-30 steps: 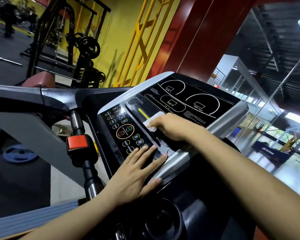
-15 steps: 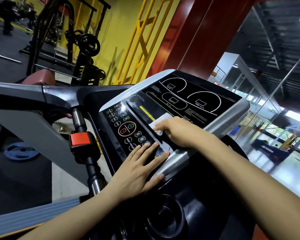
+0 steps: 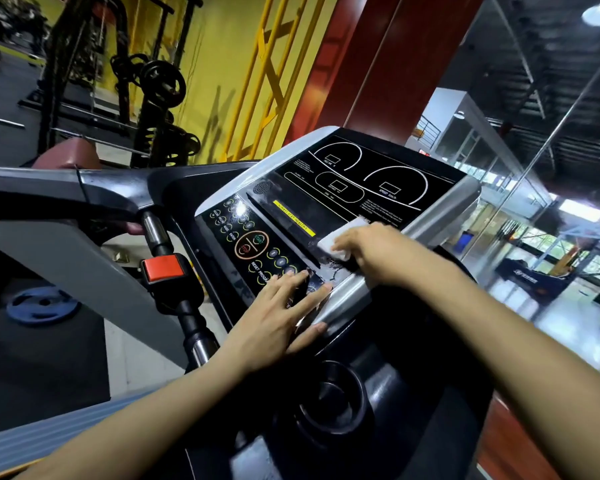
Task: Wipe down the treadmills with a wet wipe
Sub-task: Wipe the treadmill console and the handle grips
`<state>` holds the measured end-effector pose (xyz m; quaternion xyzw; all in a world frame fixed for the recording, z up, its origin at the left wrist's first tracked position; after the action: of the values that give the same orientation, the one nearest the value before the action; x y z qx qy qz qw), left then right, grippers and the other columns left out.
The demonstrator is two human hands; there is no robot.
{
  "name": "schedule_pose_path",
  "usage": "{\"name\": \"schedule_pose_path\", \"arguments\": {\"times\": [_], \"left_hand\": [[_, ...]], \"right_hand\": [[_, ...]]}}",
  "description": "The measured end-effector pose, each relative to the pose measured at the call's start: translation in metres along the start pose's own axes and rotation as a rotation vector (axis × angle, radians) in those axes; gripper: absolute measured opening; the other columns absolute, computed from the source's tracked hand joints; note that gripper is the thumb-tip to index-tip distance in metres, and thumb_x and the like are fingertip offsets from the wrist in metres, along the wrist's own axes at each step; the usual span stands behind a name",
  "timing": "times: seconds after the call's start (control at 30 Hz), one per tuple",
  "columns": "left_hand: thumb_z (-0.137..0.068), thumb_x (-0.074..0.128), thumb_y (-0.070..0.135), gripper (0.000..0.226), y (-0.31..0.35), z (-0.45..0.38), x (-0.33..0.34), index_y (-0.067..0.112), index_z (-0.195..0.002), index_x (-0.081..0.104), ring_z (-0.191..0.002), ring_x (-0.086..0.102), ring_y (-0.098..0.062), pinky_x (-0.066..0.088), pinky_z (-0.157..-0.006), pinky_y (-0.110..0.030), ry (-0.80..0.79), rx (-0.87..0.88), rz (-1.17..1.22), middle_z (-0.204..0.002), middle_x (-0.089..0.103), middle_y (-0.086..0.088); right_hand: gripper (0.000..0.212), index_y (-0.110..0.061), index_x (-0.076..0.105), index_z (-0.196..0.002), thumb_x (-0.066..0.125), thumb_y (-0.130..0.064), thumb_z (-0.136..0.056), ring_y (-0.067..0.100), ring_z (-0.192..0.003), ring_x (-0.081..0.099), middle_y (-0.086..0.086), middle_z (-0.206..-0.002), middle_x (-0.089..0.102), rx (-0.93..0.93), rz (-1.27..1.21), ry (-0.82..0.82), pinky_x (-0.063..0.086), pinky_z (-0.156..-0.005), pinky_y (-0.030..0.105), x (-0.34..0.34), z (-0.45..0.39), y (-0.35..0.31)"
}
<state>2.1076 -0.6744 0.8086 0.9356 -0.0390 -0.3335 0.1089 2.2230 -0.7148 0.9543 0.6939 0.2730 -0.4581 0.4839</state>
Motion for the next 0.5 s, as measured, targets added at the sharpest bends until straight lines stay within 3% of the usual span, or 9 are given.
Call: {"name": "schedule_pose_path", "arguments": {"times": [0.07, 0.13, 0.23, 0.3, 0.37, 0.43, 0.5], "left_hand": [[-0.106, 0.033, 0.060, 0.058, 0.001, 0.001, -0.006, 0.027, -0.150, 0.049, -0.131, 0.052, -0.034, 0.041, -0.114, -0.044, 0.027, 0.006, -0.001, -0.141, 0.051, -0.016], [-0.105, 0.035, 0.061, 0.059, 0.003, 0.003, -0.011, 0.024, -0.146, 0.055, -0.123, 0.056, -0.033, 0.042, -0.111, -0.039, 0.036, 0.004, 0.007, -0.138, 0.054, -0.016], [-0.103, 0.035, 0.061, 0.059, 0.003, 0.006, -0.015, 0.023, -0.143, 0.057, -0.125, 0.057, -0.032, 0.041, -0.110, -0.037, -0.003, 0.016, -0.023, -0.141, 0.056, -0.015], [-0.101, 0.040, 0.059, 0.058, -0.001, 0.012, -0.014, 0.023, -0.144, 0.057, -0.126, 0.059, -0.033, 0.048, -0.107, -0.041, -0.040, 0.028, -0.038, -0.144, 0.056, -0.013], [-0.100, 0.042, 0.059, 0.058, -0.007, 0.021, -0.015, 0.026, -0.146, 0.054, -0.126, 0.060, -0.032, 0.052, -0.102, -0.043, -0.071, 0.016, -0.036, -0.146, 0.055, -0.010], [-0.099, 0.043, 0.057, 0.057, -0.011, 0.030, -0.015, 0.028, -0.147, 0.053, -0.126, 0.060, -0.030, 0.054, -0.101, -0.042, -0.090, 0.007, -0.040, -0.146, 0.055, -0.009], [-0.098, 0.044, 0.055, 0.057, -0.013, 0.037, -0.018, 0.028, -0.146, 0.054, -0.124, 0.061, -0.029, 0.054, -0.100, -0.041, -0.094, -0.006, -0.023, -0.145, 0.055, -0.010]], "right_hand": [[0.047, -0.025, 0.067, -0.124, 0.063, -0.006, -0.082, 0.035, -0.112, 0.063, 0.013, -0.121, 0.066, 0.138, 0.033, 0.066, 0.054, -0.093, 0.040, -0.018, 0.002, 0.036], [0.035, -0.021, 0.068, -0.120, 0.057, -0.009, -0.090, 0.034, -0.106, 0.063, 0.012, -0.117, 0.068, 0.164, 0.024, 0.088, 0.054, -0.089, 0.038, -0.024, 0.006, 0.037], [0.045, -0.025, 0.067, -0.125, 0.059, -0.006, -0.085, 0.031, -0.116, 0.060, 0.002, -0.127, 0.066, 0.027, -0.025, 0.008, 0.051, -0.095, 0.038, 0.000, 0.020, -0.014], [0.042, -0.025, 0.066, -0.122, 0.055, -0.007, -0.086, 0.026, -0.125, 0.055, -0.005, -0.131, 0.062, -0.114, -0.024, 0.007, 0.049, -0.097, 0.039, 0.011, 0.039, -0.049], [0.046, -0.024, 0.063, -0.131, 0.052, -0.007, -0.089, 0.021, -0.133, 0.049, -0.006, -0.143, 0.055, -0.149, -0.037, -0.004, 0.044, -0.103, 0.038, 0.010, 0.050, -0.048], [0.048, -0.027, 0.062, -0.133, 0.055, -0.009, -0.089, 0.023, -0.133, 0.050, -0.003, -0.145, 0.053, -0.025, -0.027, -0.012, 0.043, -0.105, 0.035, 0.002, 0.051, -0.021], [0.030, -0.026, 0.065, -0.112, 0.057, -0.010, -0.088, 0.029, -0.118, 0.059, 0.004, -0.128, 0.061, 0.174, 0.061, 0.075, 0.048, -0.086, 0.034, -0.015, 0.045, 0.011]]}}
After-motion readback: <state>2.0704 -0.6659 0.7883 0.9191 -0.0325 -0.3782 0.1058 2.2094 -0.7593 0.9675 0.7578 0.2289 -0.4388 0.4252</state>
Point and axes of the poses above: each hand's wrist, its own z-axis away from the middle knuckle, its own x-axis out of the palm, y = z × x, the point moved 8 cm from there along -z, towards the middle knuckle
